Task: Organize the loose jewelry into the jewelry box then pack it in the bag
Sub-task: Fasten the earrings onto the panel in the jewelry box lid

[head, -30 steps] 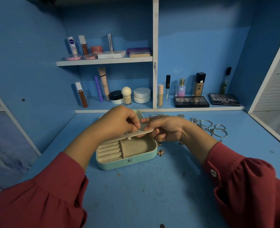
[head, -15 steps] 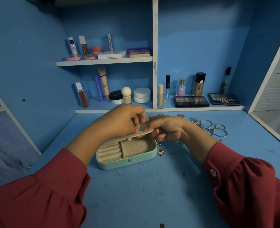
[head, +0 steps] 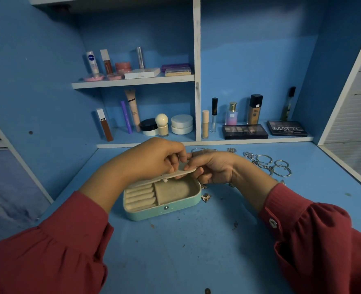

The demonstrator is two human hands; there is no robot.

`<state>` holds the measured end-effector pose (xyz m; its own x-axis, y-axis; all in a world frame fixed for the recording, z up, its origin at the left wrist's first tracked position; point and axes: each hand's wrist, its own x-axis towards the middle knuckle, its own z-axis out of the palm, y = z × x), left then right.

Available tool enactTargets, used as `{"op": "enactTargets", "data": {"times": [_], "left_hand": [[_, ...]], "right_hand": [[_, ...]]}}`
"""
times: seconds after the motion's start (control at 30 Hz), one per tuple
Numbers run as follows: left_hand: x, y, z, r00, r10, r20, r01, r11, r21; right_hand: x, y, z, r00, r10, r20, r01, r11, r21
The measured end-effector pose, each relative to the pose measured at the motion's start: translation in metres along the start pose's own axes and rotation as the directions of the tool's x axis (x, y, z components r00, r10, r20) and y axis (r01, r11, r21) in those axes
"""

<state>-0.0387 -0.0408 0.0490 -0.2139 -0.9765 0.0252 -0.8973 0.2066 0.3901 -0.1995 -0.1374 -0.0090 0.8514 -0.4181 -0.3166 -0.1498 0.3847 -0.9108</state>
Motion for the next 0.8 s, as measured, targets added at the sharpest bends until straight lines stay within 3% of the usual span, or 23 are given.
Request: {"op": "enactTargets", "data": {"times": [0.3, 0.57, 0.8], "left_hand": [[0.005, -0.004, -0.004, 0.999, -0.031, 0.008, 0.030, 0.992, 0.124], [0.013, -0.005, -0.007, 0.994, -0.038, 0.104, 0.027, 0.994, 0.104], [0.013, -0.006, -0.006, 0.994, -0.026, 0.107, 0.018, 0.997, 0.078]], "right_hand": [[0.002, 0.000, -0.002, 1.000, 0.007, -0.021, -0.006, 0.998, 0.066], [0.002, 0.000, -0.001, 0.999, -0.002, -0.036, 0.004, 0.998, 0.060], [0.003, 0.001, -0.001, 0.999, -0.011, -0.040, 0.012, 0.999, 0.046]]}}
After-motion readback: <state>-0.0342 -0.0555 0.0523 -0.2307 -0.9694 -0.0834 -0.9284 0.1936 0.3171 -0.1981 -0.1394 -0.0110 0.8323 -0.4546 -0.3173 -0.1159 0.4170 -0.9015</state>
